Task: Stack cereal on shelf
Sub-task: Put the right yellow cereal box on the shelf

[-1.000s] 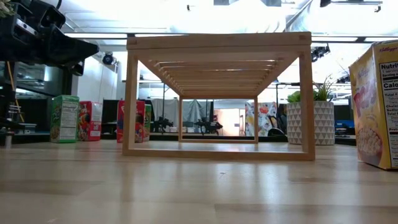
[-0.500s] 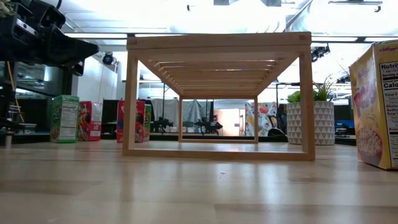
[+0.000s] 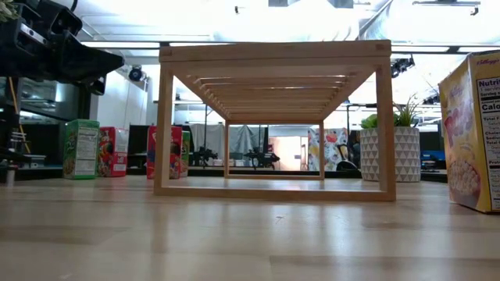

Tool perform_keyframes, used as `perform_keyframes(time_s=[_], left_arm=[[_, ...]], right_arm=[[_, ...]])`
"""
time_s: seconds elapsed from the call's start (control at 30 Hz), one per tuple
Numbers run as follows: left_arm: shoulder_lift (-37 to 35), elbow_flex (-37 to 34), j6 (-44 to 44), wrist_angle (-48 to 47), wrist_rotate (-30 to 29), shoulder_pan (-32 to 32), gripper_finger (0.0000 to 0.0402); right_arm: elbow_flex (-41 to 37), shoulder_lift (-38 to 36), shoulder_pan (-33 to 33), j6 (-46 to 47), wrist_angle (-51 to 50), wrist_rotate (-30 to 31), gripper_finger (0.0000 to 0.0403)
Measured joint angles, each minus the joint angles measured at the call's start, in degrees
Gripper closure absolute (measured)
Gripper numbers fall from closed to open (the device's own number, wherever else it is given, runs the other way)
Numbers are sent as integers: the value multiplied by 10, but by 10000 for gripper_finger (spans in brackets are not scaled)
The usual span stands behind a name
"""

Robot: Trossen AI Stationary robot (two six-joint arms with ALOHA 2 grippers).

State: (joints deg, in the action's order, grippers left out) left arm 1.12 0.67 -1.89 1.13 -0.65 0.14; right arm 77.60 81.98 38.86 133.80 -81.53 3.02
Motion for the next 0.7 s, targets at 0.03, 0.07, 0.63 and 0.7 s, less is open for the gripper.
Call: perform_keyframes(time_s=[0.03, 0.07, 0.63, 0.7], left_arm=[[0, 0, 0, 0, 0, 0, 401], [0, 0, 0, 0, 0, 0, 401], [0, 0, 0, 0, 0, 0, 401], [0, 0, 0, 0, 0, 0, 401]], right_arm=[[-9, 4, 1, 9, 8, 3, 164], [-17, 8, 2, 11, 21, 4, 164], [-104, 21, -6, 18, 125, 2, 164], [-110, 21, -7, 18, 128, -1, 164]])
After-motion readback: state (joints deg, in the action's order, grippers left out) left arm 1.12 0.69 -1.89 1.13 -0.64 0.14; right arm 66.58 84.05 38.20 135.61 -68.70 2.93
